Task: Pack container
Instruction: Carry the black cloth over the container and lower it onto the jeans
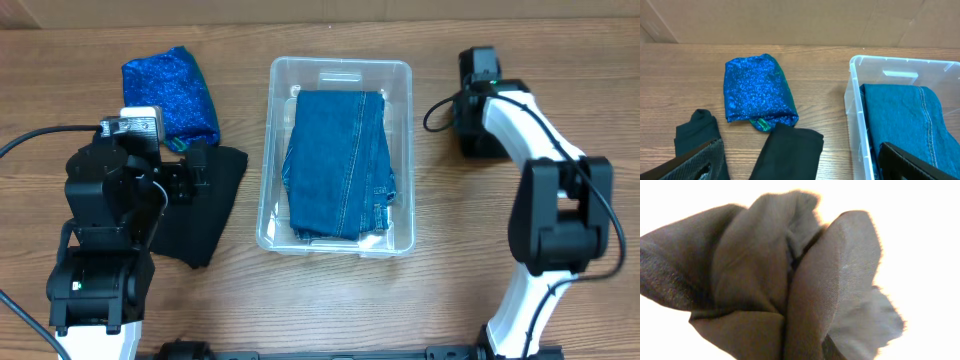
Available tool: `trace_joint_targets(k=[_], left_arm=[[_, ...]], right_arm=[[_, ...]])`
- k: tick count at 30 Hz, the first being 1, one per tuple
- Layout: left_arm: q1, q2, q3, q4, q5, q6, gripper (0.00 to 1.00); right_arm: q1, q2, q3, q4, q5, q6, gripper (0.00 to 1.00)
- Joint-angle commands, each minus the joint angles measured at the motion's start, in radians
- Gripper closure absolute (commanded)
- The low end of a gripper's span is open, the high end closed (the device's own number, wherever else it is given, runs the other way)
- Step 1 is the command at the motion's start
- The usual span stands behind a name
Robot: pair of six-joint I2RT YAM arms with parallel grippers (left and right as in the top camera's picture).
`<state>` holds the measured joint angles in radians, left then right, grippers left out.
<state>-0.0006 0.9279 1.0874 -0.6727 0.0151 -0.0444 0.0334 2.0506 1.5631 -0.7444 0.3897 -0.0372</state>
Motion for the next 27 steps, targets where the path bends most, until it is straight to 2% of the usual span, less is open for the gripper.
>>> trace_joint_targets(k=[1, 7, 13, 18, 22, 24, 27], left_arm=[[-0.006, 0.001, 0.024, 0.005, 0.001, 0.023, 0.0], [-0.006, 0.001, 0.024, 0.004, 0.001, 0.023, 0.0], [-0.006, 0.001, 0.024, 0.004, 0.001, 0.023, 0.0], [-0.006, 0.001, 0.024, 0.004, 0.001, 0.023, 0.0], [-0.006, 0.001, 0.024, 0.004, 0.001, 0.023, 0.0], [-0.006, 0.001, 0.024, 0.004, 0.001, 0.023, 0.0], [-0.006, 0.001, 0.024, 0.004, 0.001, 0.023, 0.0]], right_arm=[[0.007, -0.214, 0.1, -0.003, -0.129, -0.025, 0.96], [0.072, -0.425, 0.15, -0.024, -0.265, -0.149, 0.96], [0.194, -0.54, 0.15, -0.024, -0.414, -0.155, 0.96], [0.307, -0.536, 0.149, -0.016, -0.446, 0.024, 0.96], [0.342, -0.528, 0.149, 0.014, -0.463, 0.338, 0.96], [0.342, -0.52, 0.149, 0.056, -0.566, 0.45, 0.96], [0.342, -0.496, 0.148, 0.108, -0.687, 0.512, 0.96]])
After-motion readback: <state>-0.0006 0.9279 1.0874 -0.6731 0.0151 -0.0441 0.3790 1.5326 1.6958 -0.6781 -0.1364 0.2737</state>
